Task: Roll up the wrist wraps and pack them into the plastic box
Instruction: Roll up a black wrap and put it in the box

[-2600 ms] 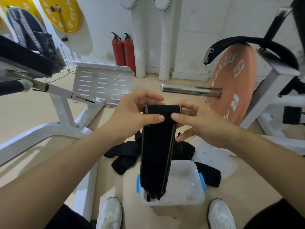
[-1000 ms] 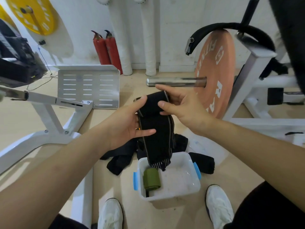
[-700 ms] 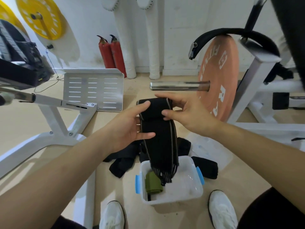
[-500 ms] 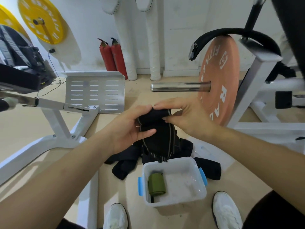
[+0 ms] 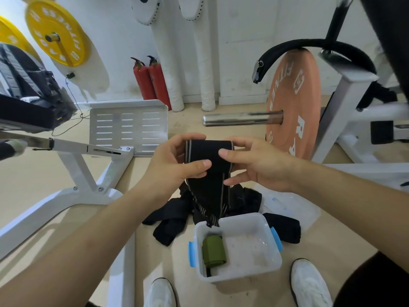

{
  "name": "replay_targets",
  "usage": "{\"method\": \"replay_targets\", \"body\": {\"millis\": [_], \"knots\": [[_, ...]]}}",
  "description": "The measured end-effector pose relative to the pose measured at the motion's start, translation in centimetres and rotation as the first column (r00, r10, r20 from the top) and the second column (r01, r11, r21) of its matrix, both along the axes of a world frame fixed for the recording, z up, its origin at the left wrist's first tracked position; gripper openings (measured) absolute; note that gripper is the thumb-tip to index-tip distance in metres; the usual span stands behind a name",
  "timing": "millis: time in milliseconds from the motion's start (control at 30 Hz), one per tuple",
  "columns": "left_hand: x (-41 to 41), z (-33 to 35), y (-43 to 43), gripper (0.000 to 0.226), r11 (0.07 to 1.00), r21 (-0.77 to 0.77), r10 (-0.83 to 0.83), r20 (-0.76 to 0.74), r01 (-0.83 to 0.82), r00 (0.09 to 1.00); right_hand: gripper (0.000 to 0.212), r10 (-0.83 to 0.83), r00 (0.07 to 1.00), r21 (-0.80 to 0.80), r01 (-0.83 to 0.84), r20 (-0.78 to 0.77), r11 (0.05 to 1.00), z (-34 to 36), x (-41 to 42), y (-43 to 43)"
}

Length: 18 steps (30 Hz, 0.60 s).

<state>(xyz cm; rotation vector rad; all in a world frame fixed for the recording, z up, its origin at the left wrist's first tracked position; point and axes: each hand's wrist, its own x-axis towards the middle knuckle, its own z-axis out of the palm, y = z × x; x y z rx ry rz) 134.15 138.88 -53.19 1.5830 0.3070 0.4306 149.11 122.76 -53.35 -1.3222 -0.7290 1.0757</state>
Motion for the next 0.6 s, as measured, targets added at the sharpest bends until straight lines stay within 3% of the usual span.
{"method": "replay_targets", "body": {"millis": [100,200,367,600], "knots": [[0.0,0.2,-0.2,0.050,1.000,-0.017,-0.020,-0.065,0.019,0.998,0.031,-0.072,0.996,0.051,0.070,0.047,0.996,-0.1,0.2,0.2],[-0.1,0.6,-0.3,0.053,0.980,-0.190,-0.085,-0.173,0.052,0.981,0.034,-0.135,0.988,0.128,0.125,0.079,0.984,-0.1,0.4,0.3],[-0.2,1.5,-0.1,0.056,0.916,-0.400,-0.160,-0.300,0.028,0.940,0.034,-0.238,0.915,0.259,0.156,0.326,0.953,-0.5,0.9,0.2],[0.0,1.1,-0.6,0.023,0.885,-0.464,-0.085,-0.265,-0.050,0.960,0.040,-0.254,0.779,0.287,0.099,0.573,0.953,-0.8,0.8,0.4]]}}
